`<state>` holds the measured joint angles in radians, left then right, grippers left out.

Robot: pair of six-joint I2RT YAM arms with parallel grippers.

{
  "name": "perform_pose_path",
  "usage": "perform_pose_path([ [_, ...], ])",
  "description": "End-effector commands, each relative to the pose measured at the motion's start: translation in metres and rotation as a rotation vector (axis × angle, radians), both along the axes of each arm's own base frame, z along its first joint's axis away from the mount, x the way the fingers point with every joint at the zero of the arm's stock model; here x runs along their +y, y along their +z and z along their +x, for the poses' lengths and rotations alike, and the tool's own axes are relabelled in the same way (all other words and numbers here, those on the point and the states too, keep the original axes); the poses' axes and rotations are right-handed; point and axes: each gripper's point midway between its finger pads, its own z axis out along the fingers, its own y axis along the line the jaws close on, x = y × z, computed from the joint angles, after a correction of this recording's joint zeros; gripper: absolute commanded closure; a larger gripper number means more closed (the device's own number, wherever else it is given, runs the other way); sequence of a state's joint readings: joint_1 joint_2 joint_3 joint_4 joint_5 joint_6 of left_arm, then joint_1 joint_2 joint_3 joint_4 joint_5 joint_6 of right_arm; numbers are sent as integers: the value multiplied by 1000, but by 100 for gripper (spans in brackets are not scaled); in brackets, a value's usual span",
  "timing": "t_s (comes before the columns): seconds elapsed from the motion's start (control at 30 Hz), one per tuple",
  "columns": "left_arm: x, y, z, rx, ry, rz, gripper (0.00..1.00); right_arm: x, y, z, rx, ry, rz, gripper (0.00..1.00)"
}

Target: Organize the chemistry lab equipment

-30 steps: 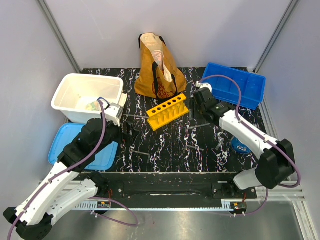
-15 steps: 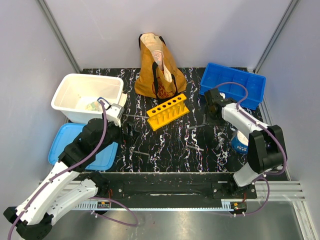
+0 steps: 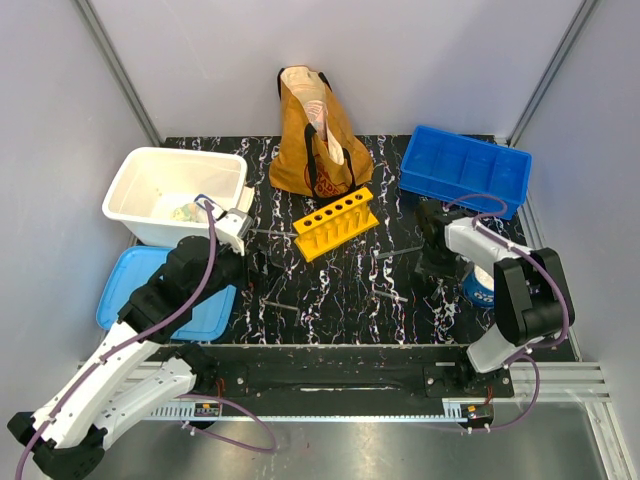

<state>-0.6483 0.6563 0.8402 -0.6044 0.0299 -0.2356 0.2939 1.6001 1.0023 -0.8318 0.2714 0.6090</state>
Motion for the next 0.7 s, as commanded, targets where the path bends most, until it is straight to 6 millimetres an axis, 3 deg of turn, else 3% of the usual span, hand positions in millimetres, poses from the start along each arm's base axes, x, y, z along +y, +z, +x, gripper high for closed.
perform_pose_path([
  [0.0, -9, 10, 0, -30, -35, -40, 2, -14, 0, -6, -30, -101, -6, 48],
  [0.17, -8, 11, -2, -35, -38, -46, 2, -23, -10, -9, -39, -143, 15, 50],
  [0.4, -8, 11, -1, -36, -34, -42, 3, -15, -27, -7, -30, -132, 77, 51],
  [0.67, -6, 15, -3, -53, -27, -57, 6, -11, -44, -9, -15, -95, 98, 68],
])
